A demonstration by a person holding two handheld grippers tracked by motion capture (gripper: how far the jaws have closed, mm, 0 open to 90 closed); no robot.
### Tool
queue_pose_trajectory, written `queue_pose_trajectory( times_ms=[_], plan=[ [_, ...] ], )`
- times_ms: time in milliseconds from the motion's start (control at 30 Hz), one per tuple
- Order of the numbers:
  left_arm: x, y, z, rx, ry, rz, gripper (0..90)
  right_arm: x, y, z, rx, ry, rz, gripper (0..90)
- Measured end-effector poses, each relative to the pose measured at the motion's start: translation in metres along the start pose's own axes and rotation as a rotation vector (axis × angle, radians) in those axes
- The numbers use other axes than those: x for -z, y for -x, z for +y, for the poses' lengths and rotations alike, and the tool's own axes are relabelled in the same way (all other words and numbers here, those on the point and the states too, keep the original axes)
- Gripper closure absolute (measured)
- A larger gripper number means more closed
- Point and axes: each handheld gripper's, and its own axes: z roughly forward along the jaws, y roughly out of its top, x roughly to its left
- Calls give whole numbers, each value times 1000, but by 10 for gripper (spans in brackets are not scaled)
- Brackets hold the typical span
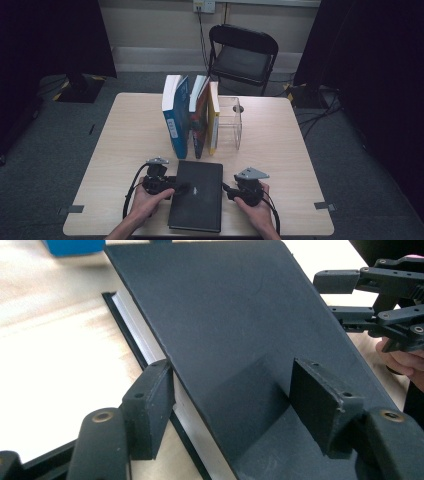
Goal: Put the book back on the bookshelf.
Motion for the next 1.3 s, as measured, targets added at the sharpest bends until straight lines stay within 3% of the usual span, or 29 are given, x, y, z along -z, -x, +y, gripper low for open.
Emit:
queue_pose_trajectory(
  times_ms=[300,433,633,767,833,867,900,933,967,1300],
  plan=[
    [0,0,0,-5,8,10,362,7,-3,3,28,5,29,367],
    [4,-3,1,28,10,0,428,10,-5,7,34,24,45,365],
    [9,-2,1,16,20,-20,466,9,-4,5,27,22,37,369],
    [15,-1,2,25,48,-62,471,9,-5,5,31,24,33,369],
    [14,0,1,21,28,-74,472,9,-5,5,32,24,33,368],
    [11,1,0,35,14,-124,481,9,-4,5,31,24,34,368],
    [11,4,-1,27,18,-116,467,9,-4,5,31,24,34,368],
    [10,10,0,11,31,-76,458,9,-4,5,31,24,34,368],
    [10,12,0,11,40,-73,448,9,-5,5,31,25,32,368],
    [-3,5,7,61,2,-160,443,9,-4,6,35,22,35,365]
  ],
)
